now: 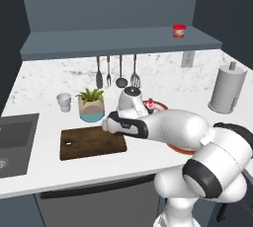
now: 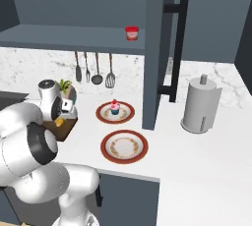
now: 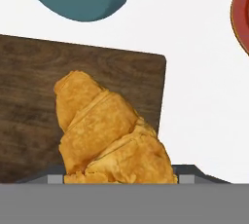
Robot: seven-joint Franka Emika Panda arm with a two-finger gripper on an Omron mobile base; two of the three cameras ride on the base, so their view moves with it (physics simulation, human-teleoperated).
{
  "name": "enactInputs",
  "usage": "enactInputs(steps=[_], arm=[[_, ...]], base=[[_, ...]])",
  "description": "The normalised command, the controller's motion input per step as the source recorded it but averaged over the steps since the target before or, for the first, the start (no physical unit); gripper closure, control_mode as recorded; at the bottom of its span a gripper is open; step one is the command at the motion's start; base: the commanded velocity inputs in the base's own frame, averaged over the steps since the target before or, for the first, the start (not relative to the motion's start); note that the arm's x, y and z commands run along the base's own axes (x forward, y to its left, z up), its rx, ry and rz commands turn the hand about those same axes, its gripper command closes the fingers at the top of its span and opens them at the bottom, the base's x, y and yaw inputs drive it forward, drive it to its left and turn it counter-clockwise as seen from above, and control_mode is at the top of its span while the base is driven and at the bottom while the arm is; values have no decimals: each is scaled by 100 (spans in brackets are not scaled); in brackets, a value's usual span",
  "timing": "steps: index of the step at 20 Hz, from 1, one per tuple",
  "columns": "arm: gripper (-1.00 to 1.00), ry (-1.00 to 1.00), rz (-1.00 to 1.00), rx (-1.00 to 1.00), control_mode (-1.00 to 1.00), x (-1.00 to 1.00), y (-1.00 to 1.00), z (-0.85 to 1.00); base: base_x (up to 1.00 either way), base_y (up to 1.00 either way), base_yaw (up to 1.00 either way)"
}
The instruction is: From the different types of pastries on the counter, select a croissant and place it on the cutting board. Then retrieve a jar of jam from the cabinet and place it alongside the croissant on the cutting board.
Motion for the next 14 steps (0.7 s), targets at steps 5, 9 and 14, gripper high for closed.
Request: enactInputs(steps=[5,9,14], arm=[[100,-1,0,0,-100,19,30,-8],[100,1,0,0,-100,18,24,-37],[100,0,0,0,-100,4,2,-1]], base=[[0,0,0],[0,0,0],[0,0,0]])
